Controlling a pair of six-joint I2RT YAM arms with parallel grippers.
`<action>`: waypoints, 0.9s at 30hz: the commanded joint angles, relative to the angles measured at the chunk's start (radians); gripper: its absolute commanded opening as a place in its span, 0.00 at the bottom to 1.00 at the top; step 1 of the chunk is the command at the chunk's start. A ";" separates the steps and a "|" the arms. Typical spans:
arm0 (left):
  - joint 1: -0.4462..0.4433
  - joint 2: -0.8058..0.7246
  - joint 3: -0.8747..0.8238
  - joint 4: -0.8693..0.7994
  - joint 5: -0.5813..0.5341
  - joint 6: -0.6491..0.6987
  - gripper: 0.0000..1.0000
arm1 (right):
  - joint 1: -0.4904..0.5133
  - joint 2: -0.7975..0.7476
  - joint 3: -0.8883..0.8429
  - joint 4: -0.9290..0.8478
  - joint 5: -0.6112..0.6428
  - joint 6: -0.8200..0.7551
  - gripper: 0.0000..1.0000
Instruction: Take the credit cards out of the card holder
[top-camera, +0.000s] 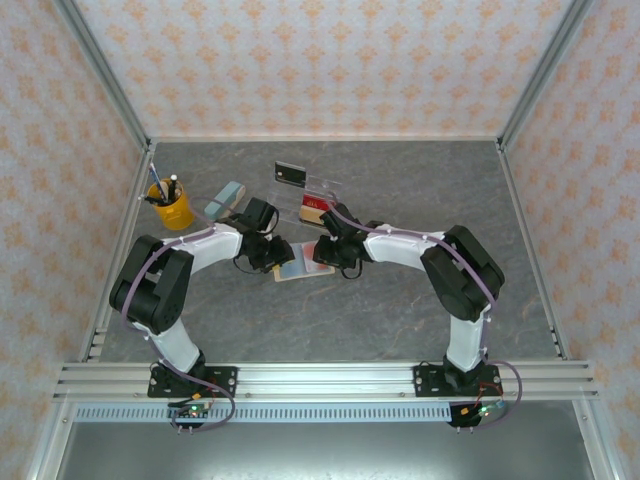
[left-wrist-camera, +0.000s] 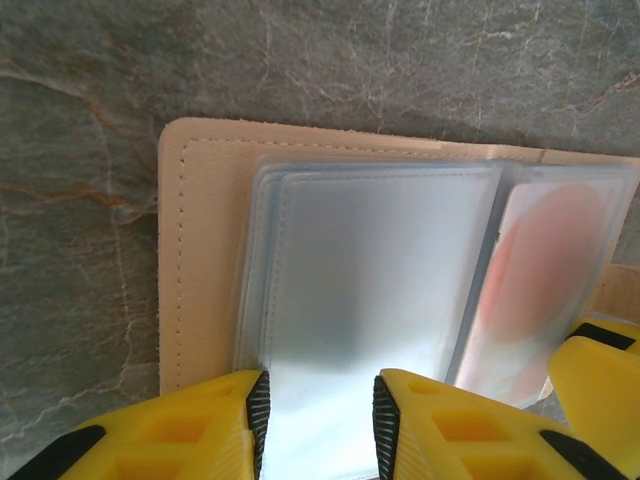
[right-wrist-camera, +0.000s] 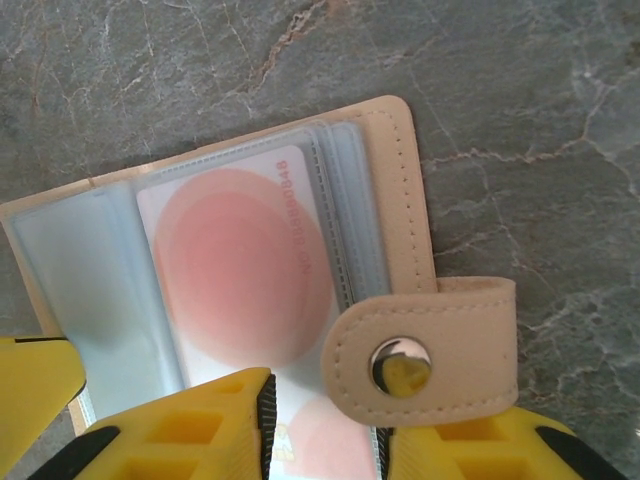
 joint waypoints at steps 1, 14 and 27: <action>-0.006 0.027 0.011 0.008 -0.021 0.010 0.36 | 0.009 0.023 0.024 -0.027 -0.019 -0.027 0.34; -0.006 0.032 0.015 -0.019 -0.062 0.030 0.35 | 0.009 -0.004 0.016 0.026 -0.082 -0.039 0.37; -0.004 0.027 0.022 -0.045 -0.091 0.047 0.34 | 0.000 -0.102 -0.045 0.138 -0.150 -0.016 0.37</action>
